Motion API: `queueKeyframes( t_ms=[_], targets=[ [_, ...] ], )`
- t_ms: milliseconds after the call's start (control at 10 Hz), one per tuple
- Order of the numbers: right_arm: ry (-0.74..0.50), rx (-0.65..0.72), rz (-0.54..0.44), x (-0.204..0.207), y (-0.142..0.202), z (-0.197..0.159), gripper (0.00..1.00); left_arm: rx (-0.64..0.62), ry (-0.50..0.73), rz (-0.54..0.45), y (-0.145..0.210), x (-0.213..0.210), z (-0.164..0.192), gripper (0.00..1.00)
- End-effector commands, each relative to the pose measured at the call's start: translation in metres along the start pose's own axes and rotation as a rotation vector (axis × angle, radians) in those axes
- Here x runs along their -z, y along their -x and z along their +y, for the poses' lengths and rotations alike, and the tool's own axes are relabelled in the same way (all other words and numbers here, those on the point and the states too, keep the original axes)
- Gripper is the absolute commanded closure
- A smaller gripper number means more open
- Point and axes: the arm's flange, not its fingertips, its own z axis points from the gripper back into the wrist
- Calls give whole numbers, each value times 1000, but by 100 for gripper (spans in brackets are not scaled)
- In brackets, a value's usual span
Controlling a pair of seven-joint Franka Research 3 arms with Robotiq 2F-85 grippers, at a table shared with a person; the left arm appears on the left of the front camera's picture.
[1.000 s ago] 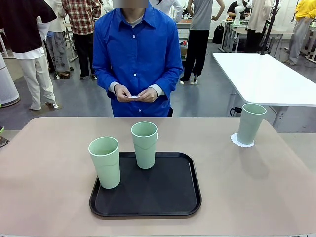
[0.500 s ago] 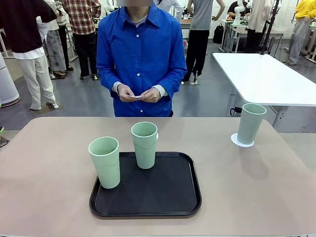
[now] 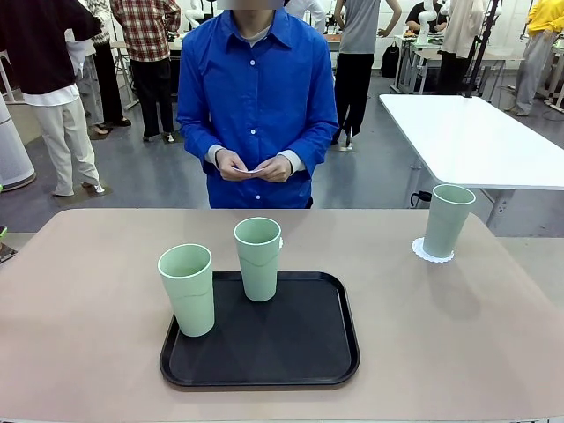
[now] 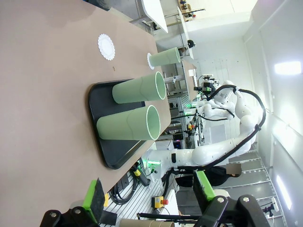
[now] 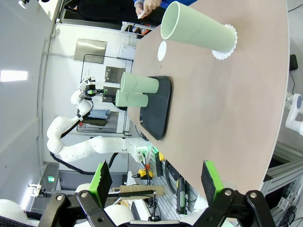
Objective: Place coasters on the table and set cups on them.
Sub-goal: Take one Reusable plastic cup from the Flat Tray and place it on a coaster set by the human.
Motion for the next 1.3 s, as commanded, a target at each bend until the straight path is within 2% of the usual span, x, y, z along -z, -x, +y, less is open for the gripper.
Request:
queueKeyframes(
  t_ms=[0,100,200,400,500,700,800,1000,1200],
  targets=[
    [0,0,0,0,0,0,0,8,11,-3,1,-1,-1,0],
    [38,-131,93,11,-1,20,0,8,11,-3,1,-1,-1,0],
    [129,-232,153,25,-6,53,0,8,11,-3,1,-1,-1,0],
    [257,-475,253,53,-22,152,0,8,11,-3,1,-1,-1,0],
    [304,-534,282,72,-35,188,0,8,11,-3,1,-1,-1,0],
    [430,-678,421,140,-41,240,0,8,11,-3,1,-1,-1,0],
    [501,-755,479,189,-37,263,0,8,11,-3,1,-1,-1,0],
    [594,-881,565,273,-30,278,0,8,11,-3,1,-1,-1,0],
    [641,-998,651,345,-31,265,0,8,11,-3,1,-1,-1,0]
  ],
)
